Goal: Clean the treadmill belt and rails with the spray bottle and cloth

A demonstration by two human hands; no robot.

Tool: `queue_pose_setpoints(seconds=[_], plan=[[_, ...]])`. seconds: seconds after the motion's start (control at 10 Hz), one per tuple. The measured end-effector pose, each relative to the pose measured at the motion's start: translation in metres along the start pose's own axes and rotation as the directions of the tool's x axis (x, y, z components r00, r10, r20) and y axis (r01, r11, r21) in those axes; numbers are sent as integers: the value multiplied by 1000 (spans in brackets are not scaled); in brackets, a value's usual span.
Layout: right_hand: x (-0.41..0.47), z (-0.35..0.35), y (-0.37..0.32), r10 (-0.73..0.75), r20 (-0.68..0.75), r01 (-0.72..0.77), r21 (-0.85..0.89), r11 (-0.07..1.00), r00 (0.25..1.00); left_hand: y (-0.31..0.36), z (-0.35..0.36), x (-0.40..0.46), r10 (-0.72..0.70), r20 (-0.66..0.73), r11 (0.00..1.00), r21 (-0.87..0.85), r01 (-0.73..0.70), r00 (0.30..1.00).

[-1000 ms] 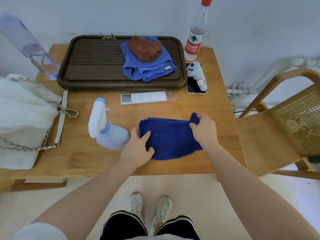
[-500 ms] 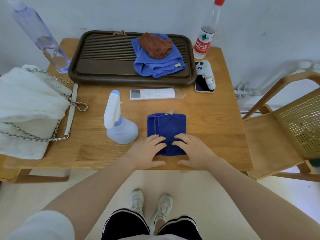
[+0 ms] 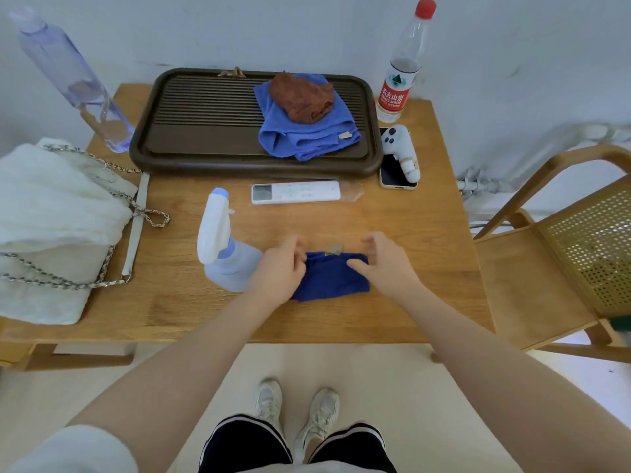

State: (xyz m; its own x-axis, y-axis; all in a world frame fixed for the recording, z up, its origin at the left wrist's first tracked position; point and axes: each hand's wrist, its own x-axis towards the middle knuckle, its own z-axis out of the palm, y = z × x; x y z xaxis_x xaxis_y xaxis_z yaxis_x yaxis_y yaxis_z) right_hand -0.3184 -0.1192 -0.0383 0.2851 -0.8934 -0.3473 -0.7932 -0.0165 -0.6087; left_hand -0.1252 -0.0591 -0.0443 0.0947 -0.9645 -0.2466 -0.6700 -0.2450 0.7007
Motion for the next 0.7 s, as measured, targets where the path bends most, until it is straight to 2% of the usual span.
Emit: queue_pose_setpoints(seconds=[0.1, 0.2, 0.3, 0.4, 0.5, 0.6, 0.7], plan=[[-9, 14, 1, -407, -61, 372, -299, 879, 912, 2, 2, -4, 442, -112, 883, 226, -411, 890], [-19, 39, 16, -565, 245, 591, -559, 581, 788, -19, 25, -19, 572, 119, 657, 525, -541, 811], [-14, 50, 24, -385, 292, 480, -623, 617, 875, -39, 46, -33, 380, 227, 555, 719, -417, 897], [0, 52, 23, -366, 251, 438, -632, 639, 896, -41, 47, -25, 259, 224, 596, 728, -339, 939], [6, 53, 16, -336, 232, 402, -648, 647, 913, -35, 48, -15, 173, 189, 635, 729, -256, 967], [4, 51, 8, -273, 261, 378, -657, 652, 926, -29, 48, -12, 143, 171, 593, 774, -222, 975], [-8, 43, 0, -217, 298, 361, -609, 706, 929, -22, 38, -17, 96, 265, 509, 815, -276, 959]])
